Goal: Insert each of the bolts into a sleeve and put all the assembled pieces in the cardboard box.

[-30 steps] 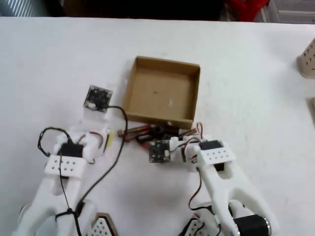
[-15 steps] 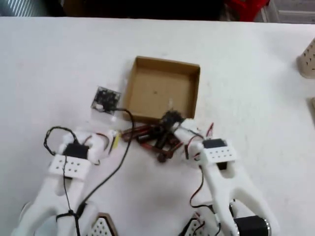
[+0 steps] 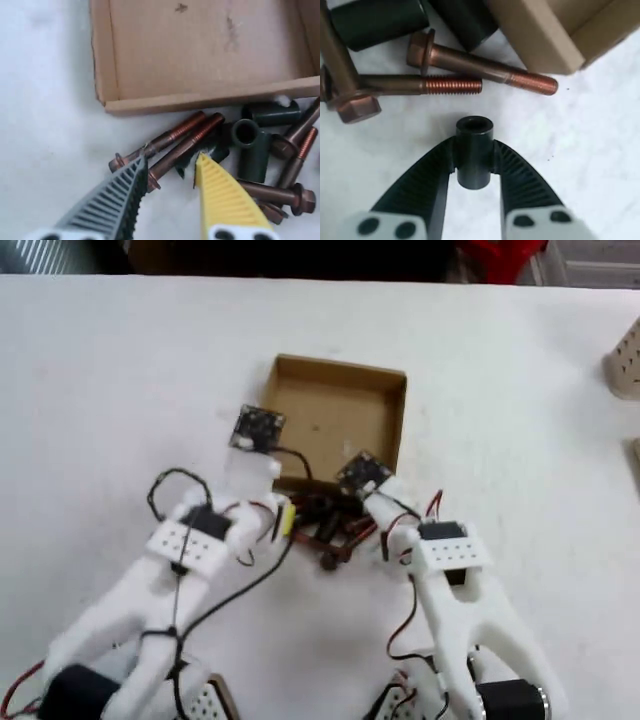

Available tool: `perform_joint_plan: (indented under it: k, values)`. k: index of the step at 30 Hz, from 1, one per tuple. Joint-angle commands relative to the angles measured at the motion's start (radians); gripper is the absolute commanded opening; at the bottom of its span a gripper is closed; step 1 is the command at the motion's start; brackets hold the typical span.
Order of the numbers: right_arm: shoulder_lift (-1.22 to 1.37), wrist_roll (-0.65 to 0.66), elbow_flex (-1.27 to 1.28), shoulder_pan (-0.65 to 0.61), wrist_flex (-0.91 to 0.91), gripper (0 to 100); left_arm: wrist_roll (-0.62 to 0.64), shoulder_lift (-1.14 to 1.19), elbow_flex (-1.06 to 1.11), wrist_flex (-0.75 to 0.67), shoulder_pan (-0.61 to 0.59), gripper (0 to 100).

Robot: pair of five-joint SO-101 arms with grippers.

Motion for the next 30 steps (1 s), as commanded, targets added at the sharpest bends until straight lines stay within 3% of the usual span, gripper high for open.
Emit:
perform_joint_plan:
  k: [1, 7, 16, 24, 30]
  values:
    - [-0.013, -0.002, -0.043, -0.008, -0.018, 1.8, 0.006, 0.108, -0.123, 0.052, -0.019, 19]
    - [-0.016, -0.002, -0.041, -0.012, -0.013, 1.8, -0.115, 0.237, -0.199, 0.055, -0.024, 18]
    - [-0.018, -0.002, -0.041, -0.008, -0.012, 1.8, -0.114, 0.325, -0.272, 0.064, -0.153, 18]
    - [-0.018, 0.0, -0.04, -0.008, -0.012, 1.8, -0.121, 0.328, -0.275, 0.153, -0.246, 18]
    - [-0.018, 0.02, -0.04, -0.015, -0.012, 1.8, -0.157, 0.331, -0.284, 0.149, -0.228, 18]
